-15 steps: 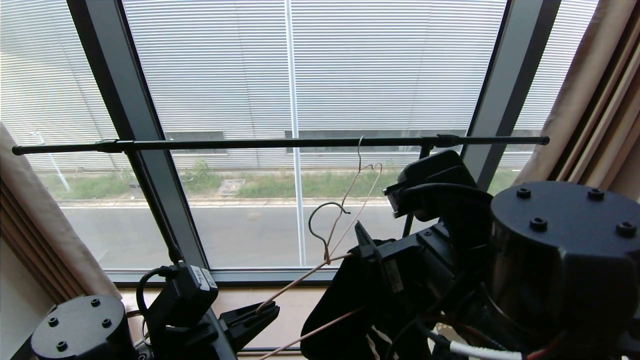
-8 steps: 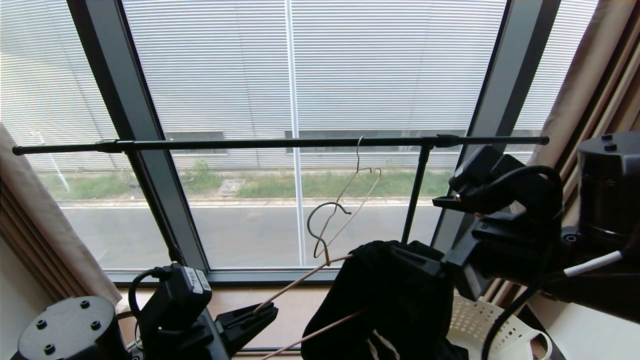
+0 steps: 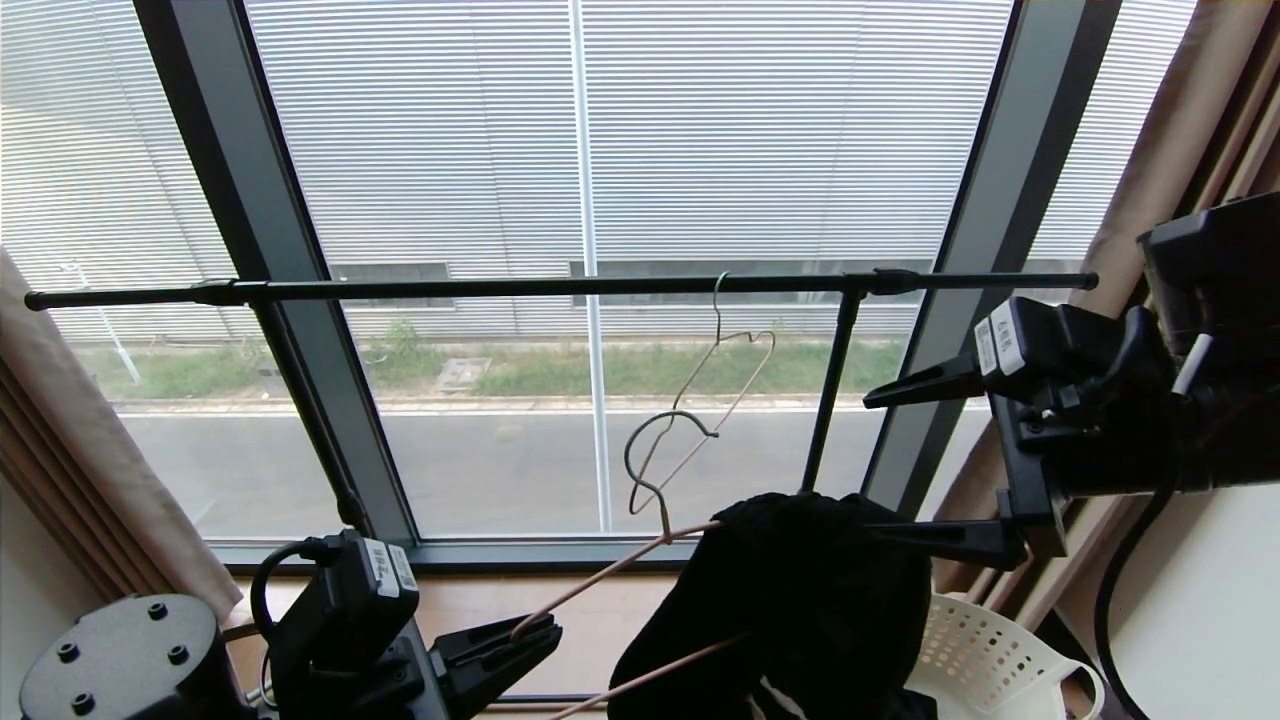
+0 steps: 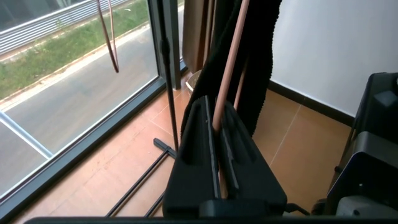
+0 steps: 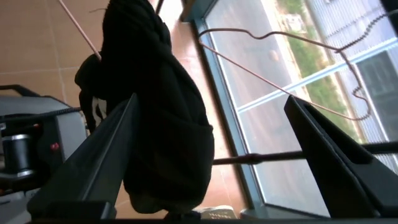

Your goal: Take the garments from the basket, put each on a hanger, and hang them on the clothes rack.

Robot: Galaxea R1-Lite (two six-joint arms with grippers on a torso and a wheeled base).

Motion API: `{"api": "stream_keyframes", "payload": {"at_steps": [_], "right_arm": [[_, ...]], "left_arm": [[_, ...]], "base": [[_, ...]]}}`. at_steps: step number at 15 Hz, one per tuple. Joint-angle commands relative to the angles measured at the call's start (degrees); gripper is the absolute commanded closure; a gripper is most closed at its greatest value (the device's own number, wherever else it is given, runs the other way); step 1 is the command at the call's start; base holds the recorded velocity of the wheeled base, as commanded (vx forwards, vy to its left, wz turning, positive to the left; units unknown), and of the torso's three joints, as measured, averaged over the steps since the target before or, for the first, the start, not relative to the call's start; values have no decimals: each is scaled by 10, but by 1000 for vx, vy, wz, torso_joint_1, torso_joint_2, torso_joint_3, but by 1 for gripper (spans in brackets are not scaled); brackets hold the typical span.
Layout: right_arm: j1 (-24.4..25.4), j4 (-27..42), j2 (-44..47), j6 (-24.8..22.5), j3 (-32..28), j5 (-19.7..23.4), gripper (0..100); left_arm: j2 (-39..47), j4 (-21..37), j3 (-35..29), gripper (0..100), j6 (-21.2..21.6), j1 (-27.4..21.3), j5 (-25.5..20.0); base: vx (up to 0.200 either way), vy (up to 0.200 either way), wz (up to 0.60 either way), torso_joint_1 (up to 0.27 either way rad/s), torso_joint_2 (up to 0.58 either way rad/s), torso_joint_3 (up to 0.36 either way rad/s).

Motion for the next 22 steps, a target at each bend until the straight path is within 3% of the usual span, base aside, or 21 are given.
{"api": "stream_keyframes", "payload": {"at_steps": [1, 8, 15, 22], "right_arm": [[-11, 13, 70, -13, -30, 27, 0], [4, 8, 100, 9, -33, 35, 0], [81, 11, 128, 36, -75, -8, 0], [91, 29, 124, 38, -54, 6, 0]], "left_arm": [[-1, 0, 0, 100, 0, 0, 0], [0, 0, 0, 100, -1, -13, 0], [-2, -3, 0, 100, -1, -13, 1], [-1, -4, 0, 100, -3, -11, 1]], "base": [[0, 0, 0, 0, 0, 0], [0, 0, 0, 0, 0, 0], [0, 0, 0, 0, 0, 0], [0, 0, 0, 0, 0, 0]]}}
